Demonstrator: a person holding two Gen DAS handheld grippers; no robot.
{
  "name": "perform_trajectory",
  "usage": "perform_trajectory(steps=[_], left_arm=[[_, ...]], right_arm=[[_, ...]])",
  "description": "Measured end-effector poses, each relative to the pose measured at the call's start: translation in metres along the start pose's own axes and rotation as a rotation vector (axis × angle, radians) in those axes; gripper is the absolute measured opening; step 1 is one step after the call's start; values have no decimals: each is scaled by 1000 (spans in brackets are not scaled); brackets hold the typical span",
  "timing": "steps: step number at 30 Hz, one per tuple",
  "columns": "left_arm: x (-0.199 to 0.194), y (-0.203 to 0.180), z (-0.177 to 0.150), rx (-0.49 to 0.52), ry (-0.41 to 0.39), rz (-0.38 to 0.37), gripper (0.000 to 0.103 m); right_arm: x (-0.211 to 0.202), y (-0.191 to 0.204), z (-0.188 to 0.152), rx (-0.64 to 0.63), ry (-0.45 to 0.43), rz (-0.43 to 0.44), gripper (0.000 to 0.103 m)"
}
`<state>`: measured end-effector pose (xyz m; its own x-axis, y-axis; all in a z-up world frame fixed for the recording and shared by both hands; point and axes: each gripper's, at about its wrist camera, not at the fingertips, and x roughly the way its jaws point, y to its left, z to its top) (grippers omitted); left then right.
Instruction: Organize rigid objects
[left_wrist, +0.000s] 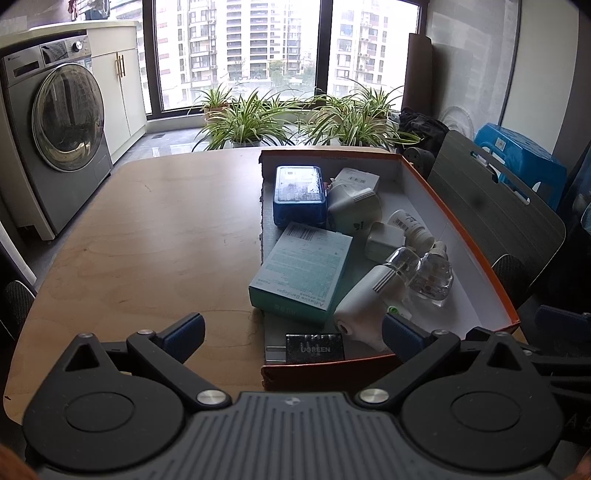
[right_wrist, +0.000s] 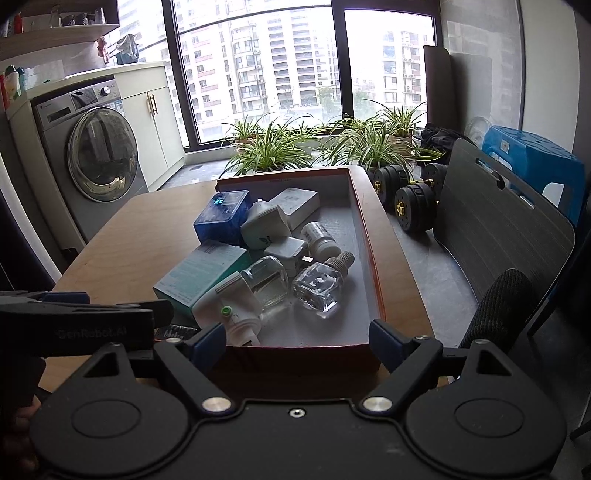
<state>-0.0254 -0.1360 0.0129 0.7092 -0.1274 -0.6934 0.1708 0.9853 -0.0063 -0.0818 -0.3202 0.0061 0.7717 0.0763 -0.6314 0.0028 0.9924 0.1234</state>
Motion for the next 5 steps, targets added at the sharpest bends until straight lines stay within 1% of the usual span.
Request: perform_trajectory(steps=[5], left_arm=[[4, 0, -1, -9, 4, -10, 103]], right_arm=[[4, -2, -2, 10, 10, 3, 99]])
